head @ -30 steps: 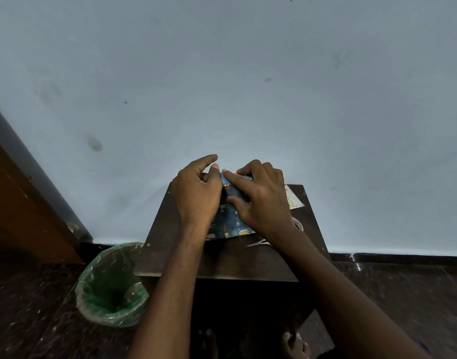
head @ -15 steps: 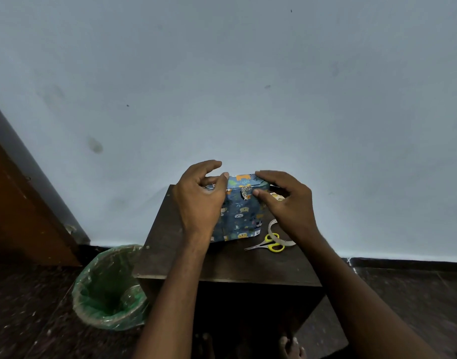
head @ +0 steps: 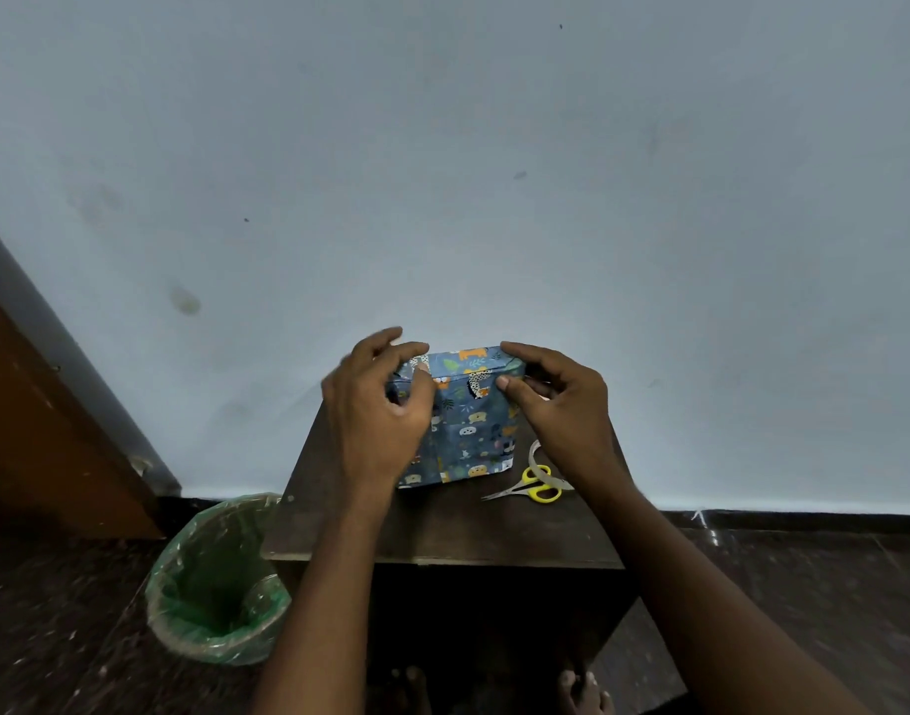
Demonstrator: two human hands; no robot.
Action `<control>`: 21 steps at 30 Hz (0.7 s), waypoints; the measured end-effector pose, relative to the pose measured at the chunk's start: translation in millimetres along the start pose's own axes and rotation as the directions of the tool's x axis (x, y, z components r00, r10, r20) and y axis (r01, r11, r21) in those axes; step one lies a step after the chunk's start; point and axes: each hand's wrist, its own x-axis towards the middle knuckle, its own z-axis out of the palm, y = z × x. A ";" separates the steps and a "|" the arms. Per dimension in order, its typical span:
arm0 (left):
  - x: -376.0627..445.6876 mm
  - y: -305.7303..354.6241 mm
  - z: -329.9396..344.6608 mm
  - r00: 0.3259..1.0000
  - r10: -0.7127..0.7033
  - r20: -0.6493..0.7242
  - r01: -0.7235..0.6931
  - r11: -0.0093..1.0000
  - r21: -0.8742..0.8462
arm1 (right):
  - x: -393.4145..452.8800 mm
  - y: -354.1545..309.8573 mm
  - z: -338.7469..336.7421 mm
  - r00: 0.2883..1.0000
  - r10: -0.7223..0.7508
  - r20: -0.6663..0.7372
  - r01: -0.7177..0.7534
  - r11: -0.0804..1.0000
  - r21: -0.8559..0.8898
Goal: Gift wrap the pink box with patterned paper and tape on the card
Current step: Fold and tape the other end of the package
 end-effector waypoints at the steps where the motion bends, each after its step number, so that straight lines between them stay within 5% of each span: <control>1: 0.9 6.6 2.3 0.998 0.057 -0.023 -0.054 0.992 0.119 | -1.3 -0.1 2.1 1.000 -0.003 -0.017 0.002 1.000 -0.011; 5: 4.9 42.0 18.6 0.978 0.183 0.104 -0.198 0.967 0.162 | -5.5 0.9 6.6 0.996 -0.033 -0.079 0.032 0.999 -0.014; 10: -0.1 70.3 42.0 0.938 0.144 0.315 -0.170 0.984 0.058 | -4.4 1.2 -10.8 0.998 -0.063 0.025 0.063 0.998 -0.026; 15: 2.8 76.9 50.5 0.940 0.071 0.333 -0.107 0.990 0.092 | 4.4 3.2 -51.9 0.959 0.219 0.179 -0.244 0.960 0.135; 17: 2.6 78.8 51.9 0.941 0.030 0.336 -0.058 0.996 0.073 | 5.0 20.1 -64.3 0.959 0.260 0.112 -0.235 0.953 -0.193; 19: 1.9 80.4 53.6 0.944 0.007 0.329 -0.018 0.999 0.029 | 2.8 39.8 -71.5 0.949 0.280 0.145 -0.143 0.792 -0.594; 21: 1.9 81.2 53.7 0.952 -0.025 0.306 0.028 1.000 -0.004 | -1.8 51.1 -69.4 0.884 0.402 0.238 -0.111 0.675 -0.730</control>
